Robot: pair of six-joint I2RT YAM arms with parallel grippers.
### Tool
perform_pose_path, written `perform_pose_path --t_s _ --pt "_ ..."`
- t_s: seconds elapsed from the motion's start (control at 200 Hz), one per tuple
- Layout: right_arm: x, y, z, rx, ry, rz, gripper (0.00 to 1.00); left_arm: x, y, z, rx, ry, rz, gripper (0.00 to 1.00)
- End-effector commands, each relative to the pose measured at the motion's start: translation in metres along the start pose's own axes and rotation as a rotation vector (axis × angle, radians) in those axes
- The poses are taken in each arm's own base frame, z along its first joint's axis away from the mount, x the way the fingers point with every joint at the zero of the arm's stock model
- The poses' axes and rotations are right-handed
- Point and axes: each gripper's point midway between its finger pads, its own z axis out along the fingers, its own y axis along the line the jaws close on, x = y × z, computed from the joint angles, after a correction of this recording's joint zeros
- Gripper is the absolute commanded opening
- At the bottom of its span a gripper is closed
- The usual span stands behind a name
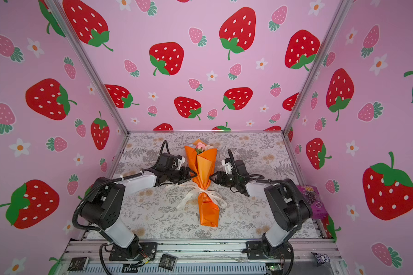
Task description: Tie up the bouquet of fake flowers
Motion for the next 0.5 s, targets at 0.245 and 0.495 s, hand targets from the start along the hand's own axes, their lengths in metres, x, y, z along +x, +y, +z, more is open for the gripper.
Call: perform_pose_path --t_s 0.245,0.495 --pt "0.023 -0.012 0.037 0.004 0.089 0.011 0.45 -0.005 -0.007 0.030 0.124 0.052 -0.014 0.47" --pt "0.030 -0.033 0.048 0.121 0.080 0.057 0.31 -0.001 -0.015 0.049 0.186 0.102 -0.001 0.35"
